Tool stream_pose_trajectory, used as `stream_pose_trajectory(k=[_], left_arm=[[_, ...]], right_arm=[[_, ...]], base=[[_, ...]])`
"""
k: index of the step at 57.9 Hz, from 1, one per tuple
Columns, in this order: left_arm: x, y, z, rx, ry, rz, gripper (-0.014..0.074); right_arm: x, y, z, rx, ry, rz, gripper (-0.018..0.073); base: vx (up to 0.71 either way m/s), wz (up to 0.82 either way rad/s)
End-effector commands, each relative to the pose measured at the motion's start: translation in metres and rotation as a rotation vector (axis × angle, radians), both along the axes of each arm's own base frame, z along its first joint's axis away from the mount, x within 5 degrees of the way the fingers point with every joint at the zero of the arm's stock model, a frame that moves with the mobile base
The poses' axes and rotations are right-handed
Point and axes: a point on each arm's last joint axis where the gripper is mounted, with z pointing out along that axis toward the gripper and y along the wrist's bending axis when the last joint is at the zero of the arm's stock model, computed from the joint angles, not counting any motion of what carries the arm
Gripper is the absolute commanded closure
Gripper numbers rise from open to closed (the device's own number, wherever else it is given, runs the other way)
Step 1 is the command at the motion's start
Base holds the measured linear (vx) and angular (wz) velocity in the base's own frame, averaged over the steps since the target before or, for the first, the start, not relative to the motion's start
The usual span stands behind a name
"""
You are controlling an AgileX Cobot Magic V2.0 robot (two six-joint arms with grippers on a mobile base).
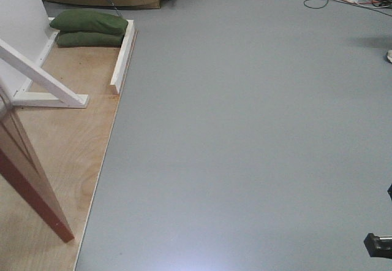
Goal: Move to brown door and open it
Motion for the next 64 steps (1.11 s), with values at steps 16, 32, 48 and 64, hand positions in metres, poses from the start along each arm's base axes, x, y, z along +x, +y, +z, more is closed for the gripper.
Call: stream_pose_trajectory(k=[16, 32, 48, 64], left_arm=[[-0.0031, -0.0007, 0.0140, -0.009, -0.114, -0.009, 0.0603], [-0.0031, -0.0007, 0.0140, -0.009, -0.114, -0.009, 0.0603], [-0.0031, -0.0007, 0.0140, -0.009, -0.114, -0.009, 0.0603], [-0.0031, -0.0007, 0.0140, -0.009, -0.114, -0.009, 0.0603]], right_arm=[[0.0022, -0.0004, 0.0054, -0.012, -0.066, -0.003, 0.0559], [0.0022, -0.0004, 0.0054, -0.012, -0.066, -0.003, 0.0559], [0.0022, -0.0004, 0.0054, -0.012, -0.066, -0.003, 0.0559], [0.0022, -0.0004, 0.0054, -0.012, -0.066, -0.003, 0.0559]], base=[[0.25, -0.01], [0.17, -0.01], [0.09, -0.01], [0.04, 0.00]])
